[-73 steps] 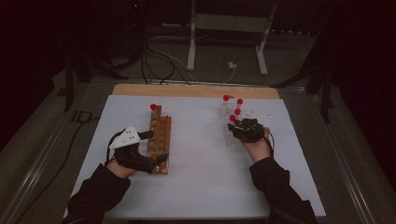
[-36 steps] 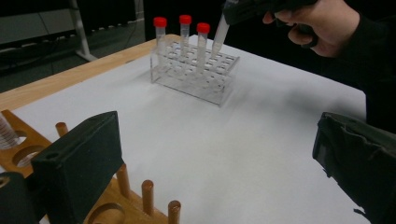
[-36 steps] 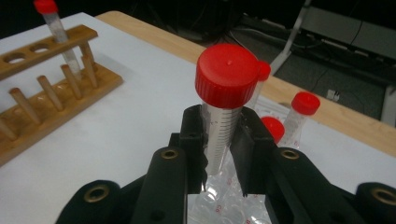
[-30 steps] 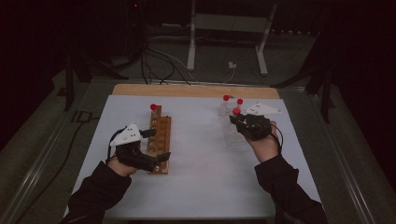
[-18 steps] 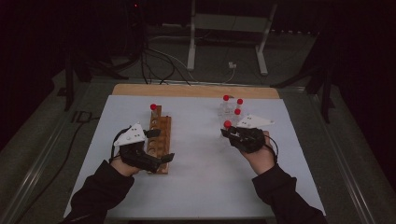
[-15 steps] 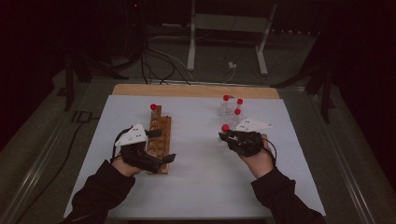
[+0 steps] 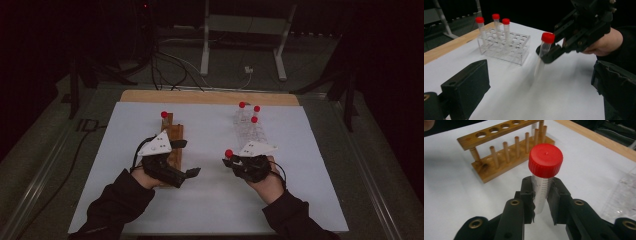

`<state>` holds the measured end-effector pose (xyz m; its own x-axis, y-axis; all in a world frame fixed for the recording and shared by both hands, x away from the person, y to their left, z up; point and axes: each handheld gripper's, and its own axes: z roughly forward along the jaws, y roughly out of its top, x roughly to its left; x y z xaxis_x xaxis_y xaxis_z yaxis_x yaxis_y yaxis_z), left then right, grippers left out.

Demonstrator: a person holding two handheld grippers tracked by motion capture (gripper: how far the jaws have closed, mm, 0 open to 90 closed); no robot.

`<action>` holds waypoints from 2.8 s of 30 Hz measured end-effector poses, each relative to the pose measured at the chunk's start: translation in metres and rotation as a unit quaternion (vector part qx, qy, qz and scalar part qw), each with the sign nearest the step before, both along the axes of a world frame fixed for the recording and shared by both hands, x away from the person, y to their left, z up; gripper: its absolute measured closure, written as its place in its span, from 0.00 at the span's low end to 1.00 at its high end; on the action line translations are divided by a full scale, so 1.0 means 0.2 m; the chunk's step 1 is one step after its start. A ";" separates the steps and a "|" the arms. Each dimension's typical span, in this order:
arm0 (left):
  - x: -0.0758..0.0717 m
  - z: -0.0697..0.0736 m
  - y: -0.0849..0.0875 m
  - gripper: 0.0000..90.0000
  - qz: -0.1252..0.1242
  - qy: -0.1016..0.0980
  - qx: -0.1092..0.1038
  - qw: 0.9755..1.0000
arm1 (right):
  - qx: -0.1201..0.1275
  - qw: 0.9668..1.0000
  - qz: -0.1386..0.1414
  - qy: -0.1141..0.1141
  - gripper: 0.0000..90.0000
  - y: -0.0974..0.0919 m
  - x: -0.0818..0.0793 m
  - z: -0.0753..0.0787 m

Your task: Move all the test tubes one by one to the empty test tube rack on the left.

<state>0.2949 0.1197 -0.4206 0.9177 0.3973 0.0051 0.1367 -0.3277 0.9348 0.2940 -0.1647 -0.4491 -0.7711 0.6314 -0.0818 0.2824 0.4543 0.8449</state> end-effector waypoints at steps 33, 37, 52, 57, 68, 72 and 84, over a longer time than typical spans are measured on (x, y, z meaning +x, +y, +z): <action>0.03 -0.02 -0.30 0.53 -0.034 -0.021 0.039 0.998 | 0.000 0.999 0.034 0.011 0.84 0.07 -0.06 -0.02; 0.03 -0.03 -0.32 0.61 -0.037 -0.018 0.045 0.998 | -0.001 0.999 0.034 0.010 0.84 0.07 -0.06 -0.02; 0.05 -0.04 -0.34 0.80 -0.041 -0.017 0.055 0.997 | 0.004 0.999 0.033 0.009 0.84 0.06 -0.06 -0.01; 0.05 -0.03 -0.33 0.80 -0.038 -0.013 0.049 0.998 | 0.015 0.999 0.036 0.007 0.82 0.05 -0.06 -0.01; 0.09 0.02 -0.22 0.80 0.007 -0.028 0.043 0.999 | 0.033 0.999 0.019 -0.001 0.53 -0.01 -0.07 0.01; 0.12 0.06 -0.15 0.80 0.029 -0.032 0.032 0.999 | 0.048 0.999 0.009 -0.004 0.40 -0.03 -0.08 0.02; 0.20 0.17 0.02 0.80 0.087 -0.048 0.024 0.995 | 0.066 0.998 -0.019 -0.005 0.04 -0.05 -0.07 0.04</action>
<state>0.3354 0.1236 -0.3867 0.8290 0.5478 0.1124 0.1060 -0.3513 0.9302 0.2790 -0.1748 -0.4417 -0.7457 0.6663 -0.0035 0.2880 0.3271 0.9000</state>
